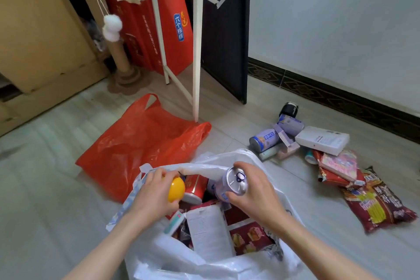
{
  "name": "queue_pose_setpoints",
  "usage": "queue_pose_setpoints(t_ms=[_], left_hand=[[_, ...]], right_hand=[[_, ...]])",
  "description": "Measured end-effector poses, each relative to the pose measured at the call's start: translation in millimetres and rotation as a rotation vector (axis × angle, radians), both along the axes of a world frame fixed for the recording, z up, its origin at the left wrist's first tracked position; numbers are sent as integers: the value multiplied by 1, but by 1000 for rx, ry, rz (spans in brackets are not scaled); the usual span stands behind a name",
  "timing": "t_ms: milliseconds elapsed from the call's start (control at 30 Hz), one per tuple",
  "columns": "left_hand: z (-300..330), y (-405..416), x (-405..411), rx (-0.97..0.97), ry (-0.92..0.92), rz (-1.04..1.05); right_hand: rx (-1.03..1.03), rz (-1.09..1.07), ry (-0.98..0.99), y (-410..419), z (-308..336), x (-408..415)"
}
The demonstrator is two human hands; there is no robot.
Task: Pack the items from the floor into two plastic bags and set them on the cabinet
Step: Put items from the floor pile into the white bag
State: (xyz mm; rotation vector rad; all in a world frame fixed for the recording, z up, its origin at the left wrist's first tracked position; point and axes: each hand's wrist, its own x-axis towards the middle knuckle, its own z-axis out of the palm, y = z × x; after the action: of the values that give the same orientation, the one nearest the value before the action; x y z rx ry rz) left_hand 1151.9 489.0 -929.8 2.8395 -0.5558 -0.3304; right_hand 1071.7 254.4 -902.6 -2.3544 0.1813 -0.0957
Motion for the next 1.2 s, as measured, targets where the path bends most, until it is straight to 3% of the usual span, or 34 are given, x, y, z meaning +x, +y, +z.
queue_pose_setpoints(t_ms=[167,467,767,1200], left_hand=[[-7,-2,6,-20,-32,37],[-27,12,4,71,75,53],[5,-5,-27,3,-136,-160],[69,-172,-35,-136,-218,-490]], right_hand=[[12,55,-2,22,-12,34],[-216,285,182,16,-39,25],[-264,297,113,8,-24,5],[-629,78,117,-176,75,-61]])
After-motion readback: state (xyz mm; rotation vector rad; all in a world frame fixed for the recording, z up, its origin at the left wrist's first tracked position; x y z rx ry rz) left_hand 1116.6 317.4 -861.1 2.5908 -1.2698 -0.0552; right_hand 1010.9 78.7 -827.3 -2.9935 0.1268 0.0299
